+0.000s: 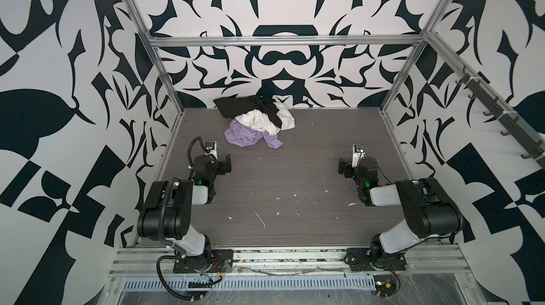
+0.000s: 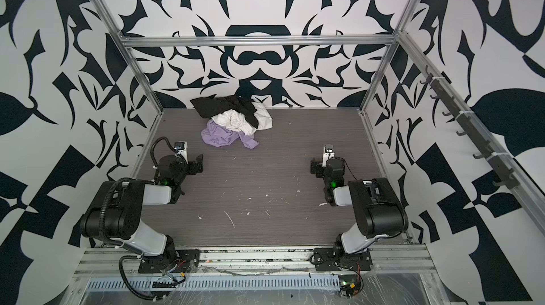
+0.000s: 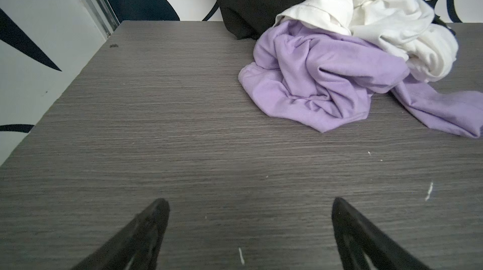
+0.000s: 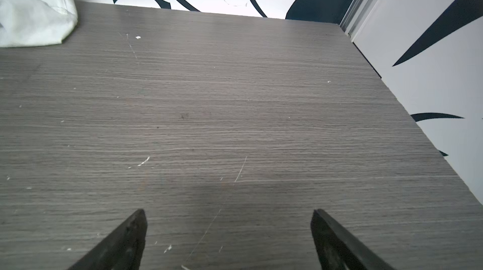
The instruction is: Pick out a specific cloth from the pile
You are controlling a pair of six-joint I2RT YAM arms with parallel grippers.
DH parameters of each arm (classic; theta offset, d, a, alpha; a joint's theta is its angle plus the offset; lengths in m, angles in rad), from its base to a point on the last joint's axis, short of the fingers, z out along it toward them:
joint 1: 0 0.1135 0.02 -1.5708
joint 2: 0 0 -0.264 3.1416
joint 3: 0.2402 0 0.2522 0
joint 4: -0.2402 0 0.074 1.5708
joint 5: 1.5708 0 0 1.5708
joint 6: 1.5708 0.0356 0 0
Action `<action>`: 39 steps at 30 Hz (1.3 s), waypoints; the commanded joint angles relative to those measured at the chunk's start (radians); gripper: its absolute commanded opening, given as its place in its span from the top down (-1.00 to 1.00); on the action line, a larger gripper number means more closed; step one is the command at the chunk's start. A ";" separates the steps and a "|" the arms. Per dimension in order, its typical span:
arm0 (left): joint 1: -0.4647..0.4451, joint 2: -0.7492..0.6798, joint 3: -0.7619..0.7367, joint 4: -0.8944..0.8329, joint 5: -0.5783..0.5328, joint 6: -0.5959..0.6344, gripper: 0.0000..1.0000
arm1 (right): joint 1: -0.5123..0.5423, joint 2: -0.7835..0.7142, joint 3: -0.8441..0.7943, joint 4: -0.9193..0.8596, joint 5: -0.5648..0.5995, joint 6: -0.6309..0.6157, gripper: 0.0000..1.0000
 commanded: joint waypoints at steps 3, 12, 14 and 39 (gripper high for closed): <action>0.003 -0.008 -0.012 0.020 0.027 -0.009 -0.99 | -0.003 -0.016 0.004 0.021 -0.006 -0.005 -1.00; 0.003 -0.014 -0.028 0.047 0.027 -0.011 -0.99 | -0.002 -0.016 0.003 0.020 -0.006 -0.005 -1.00; 0.003 -0.014 -0.029 0.047 0.027 -0.012 -0.99 | -0.003 -0.016 0.003 0.021 -0.006 -0.005 -1.00; 0.003 -0.013 -0.027 0.046 0.036 -0.003 -0.99 | -0.003 -0.020 -0.008 0.036 0.050 0.017 -1.00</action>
